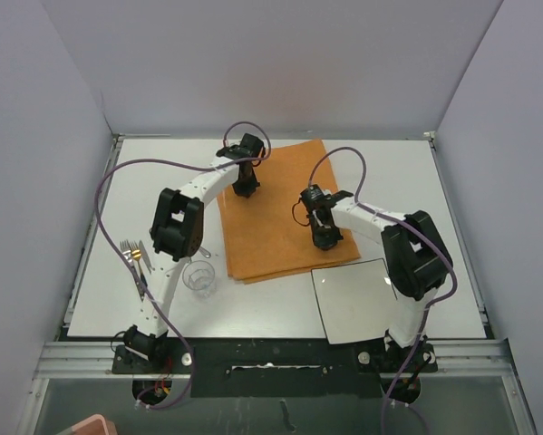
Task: Set the dinner table for one person
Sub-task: Flatten out the napkin at the center of the board.
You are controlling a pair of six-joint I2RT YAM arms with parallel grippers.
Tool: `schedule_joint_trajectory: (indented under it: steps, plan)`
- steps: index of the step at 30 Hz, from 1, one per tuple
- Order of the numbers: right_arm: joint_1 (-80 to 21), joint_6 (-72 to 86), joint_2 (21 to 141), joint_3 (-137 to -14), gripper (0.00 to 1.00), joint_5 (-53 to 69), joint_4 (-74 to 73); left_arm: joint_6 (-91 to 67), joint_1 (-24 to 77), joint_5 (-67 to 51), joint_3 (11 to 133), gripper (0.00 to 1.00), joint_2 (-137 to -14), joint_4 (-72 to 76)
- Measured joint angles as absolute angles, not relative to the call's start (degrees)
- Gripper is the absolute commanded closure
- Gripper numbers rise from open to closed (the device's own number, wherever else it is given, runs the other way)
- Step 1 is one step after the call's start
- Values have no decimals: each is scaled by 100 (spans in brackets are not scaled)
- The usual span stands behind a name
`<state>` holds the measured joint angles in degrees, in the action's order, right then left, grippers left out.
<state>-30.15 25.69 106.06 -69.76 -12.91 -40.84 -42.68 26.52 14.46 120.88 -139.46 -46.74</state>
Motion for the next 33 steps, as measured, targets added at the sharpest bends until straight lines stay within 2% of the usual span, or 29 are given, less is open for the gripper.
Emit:
schedule_joint_trajectory:
  steps: [9,21,27,28,29,30,32,33]
  plan:
    - [-3516,2735,10641,-7041,100,-1315,-4158,-4285,2613,1380,12724,100,-14333,-4687]
    - [-3651,2838,10661,-7118,100,-1297,-4278,-4259,2611,1350,12595,100,-14293,-4486]
    - [-3597,2580,10663,-7684,100,-1503,-4617,-3457,2803,1769,12245,83,-14040,-4357]
    - [-3573,2497,10663,-7870,96,-1566,-4654,-3277,2869,1872,12154,80,-13946,-4418]
    - [-3533,2421,10661,-8055,87,-1621,-4659,-3120,2930,1957,12088,76,-13841,-4519]
    - [-3479,2349,10643,-8228,76,-1673,-4654,-2982,2991,2032,12053,74,-13734,-4628]
    - [-3339,2270,10536,-8447,43,-1772,-4609,-2749,3096,2132,12051,68,-13450,-4840]
    - [-3249,2228,10403,-8468,36,-1828,-4545,-2635,3144,2169,12051,66,-13244,-4939]
